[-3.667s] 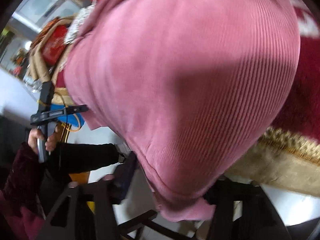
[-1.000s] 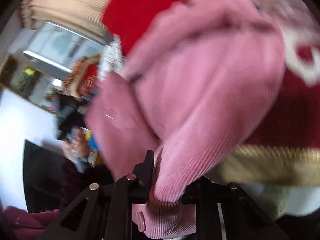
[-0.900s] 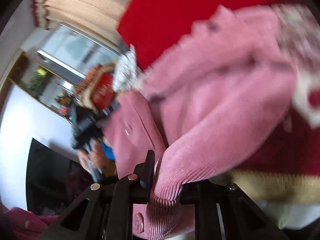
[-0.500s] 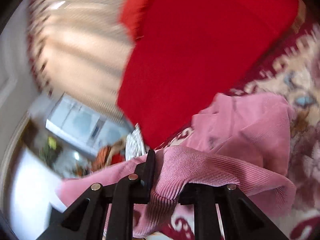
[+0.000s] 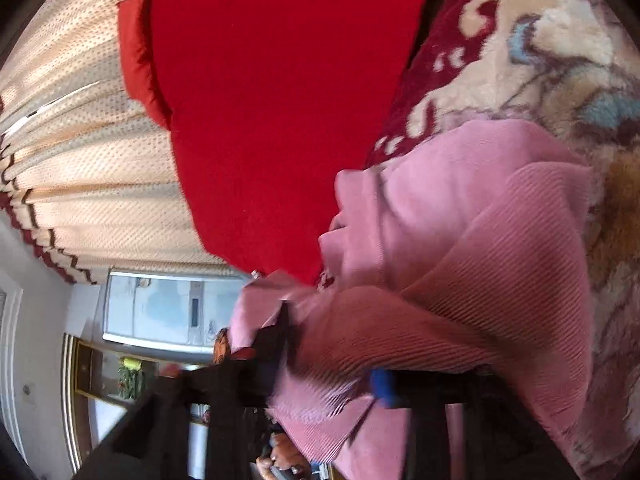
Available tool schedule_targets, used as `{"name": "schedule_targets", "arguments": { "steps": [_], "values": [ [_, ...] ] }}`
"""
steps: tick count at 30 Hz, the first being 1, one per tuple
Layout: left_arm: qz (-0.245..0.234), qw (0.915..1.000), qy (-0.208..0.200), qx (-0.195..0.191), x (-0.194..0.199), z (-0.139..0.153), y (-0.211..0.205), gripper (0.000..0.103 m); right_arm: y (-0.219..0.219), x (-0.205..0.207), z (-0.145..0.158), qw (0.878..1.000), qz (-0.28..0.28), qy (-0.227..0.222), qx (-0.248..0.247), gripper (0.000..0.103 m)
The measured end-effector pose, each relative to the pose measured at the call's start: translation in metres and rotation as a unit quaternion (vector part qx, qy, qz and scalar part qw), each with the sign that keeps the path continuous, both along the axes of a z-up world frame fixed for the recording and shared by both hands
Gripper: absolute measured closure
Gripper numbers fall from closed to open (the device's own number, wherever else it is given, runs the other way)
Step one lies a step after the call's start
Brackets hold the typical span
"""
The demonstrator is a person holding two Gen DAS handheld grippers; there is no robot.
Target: Fold large clothes
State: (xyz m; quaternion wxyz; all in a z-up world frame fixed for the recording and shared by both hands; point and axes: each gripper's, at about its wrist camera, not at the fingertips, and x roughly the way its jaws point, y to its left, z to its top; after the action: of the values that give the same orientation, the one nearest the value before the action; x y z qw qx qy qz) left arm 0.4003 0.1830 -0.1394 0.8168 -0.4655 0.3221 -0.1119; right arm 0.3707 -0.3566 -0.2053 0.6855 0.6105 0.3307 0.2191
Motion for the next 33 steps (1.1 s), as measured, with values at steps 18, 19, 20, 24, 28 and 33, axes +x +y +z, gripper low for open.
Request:
{"name": "schedule_targets", "arguments": {
  "steps": [18,19,20,24,28,33],
  "values": [
    [-0.13,0.9855,0.02,0.108,0.023,0.017,-0.065,0.041,-0.03,0.013,0.052,0.984,-0.152,-0.088,-0.043,0.014],
    [-0.125,0.9857,0.025,0.11,0.025,0.016,-0.067,0.041,-0.042,0.008,0.048,0.98,-0.179,-0.082,-0.039,0.014],
    [-0.12,0.9859,0.03,0.113,0.028,0.014,-0.069,0.041,-0.056,0.003,0.043,0.975,-0.206,-0.069,-0.04,0.014],
    [-0.106,0.9798,0.043,0.164,0.032,0.011,-0.078,0.041,-0.058,0.0,0.049,0.974,-0.199,-0.051,-0.094,0.014],
    [-0.09,0.9678,0.047,0.23,0.027,0.01,-0.083,0.041,-0.024,0.005,0.079,0.964,-0.151,-0.089,-0.199,0.014],
    [-0.073,0.9252,0.1,0.359,0.028,-0.004,-0.093,0.041,0.032,0.018,0.082,0.95,-0.038,-0.083,-0.298,0.029]
  ]
}}
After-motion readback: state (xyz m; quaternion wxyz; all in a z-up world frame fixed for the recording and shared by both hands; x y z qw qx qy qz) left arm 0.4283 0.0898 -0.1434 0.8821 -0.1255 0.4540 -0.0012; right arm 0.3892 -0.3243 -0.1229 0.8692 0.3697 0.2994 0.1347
